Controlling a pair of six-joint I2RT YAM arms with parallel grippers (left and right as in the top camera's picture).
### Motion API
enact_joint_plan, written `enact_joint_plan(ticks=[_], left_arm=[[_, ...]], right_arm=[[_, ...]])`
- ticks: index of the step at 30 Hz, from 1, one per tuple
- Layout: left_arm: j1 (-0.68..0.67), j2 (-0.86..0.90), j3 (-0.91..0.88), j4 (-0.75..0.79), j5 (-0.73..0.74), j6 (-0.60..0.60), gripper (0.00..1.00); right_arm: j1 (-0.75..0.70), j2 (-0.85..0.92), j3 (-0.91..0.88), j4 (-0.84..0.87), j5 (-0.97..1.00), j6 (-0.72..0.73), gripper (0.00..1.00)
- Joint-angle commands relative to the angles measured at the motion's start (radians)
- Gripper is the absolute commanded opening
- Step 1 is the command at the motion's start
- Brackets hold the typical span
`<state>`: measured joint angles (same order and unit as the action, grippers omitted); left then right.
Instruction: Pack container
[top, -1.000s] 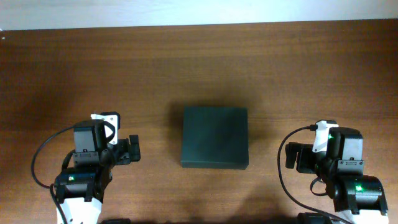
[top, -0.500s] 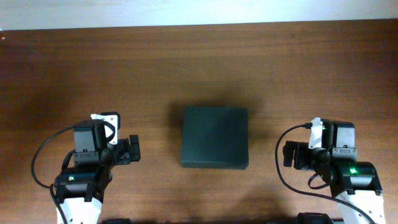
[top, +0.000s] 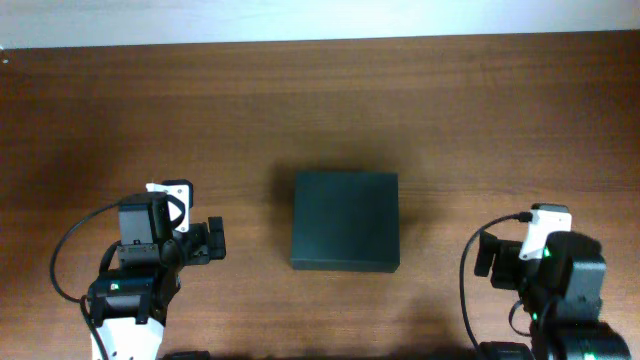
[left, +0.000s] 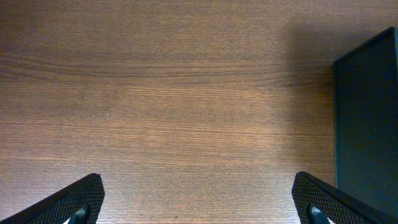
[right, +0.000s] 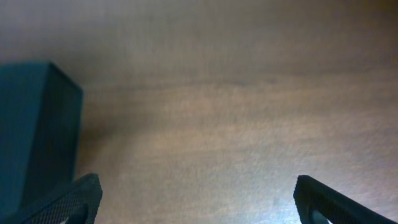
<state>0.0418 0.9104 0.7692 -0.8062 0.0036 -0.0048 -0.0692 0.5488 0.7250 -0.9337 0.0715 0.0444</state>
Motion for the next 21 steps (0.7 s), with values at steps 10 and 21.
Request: enact_joint_plan(ticks=[10, 21], left_arm=[[0.005, -0.006, -0.003, 0.003, -0.002, -0.003, 0.99], [0.005, -0.006, -0.003, 0.002, -0.002, -0.003, 0.99]], right_arm=[[0.012, -0.33, -0.126, 0.383, 0.011, -0.01, 0.99], [0.055, -0.497, -0.508, 0.945, -0.003, -0.041, 0.99]])
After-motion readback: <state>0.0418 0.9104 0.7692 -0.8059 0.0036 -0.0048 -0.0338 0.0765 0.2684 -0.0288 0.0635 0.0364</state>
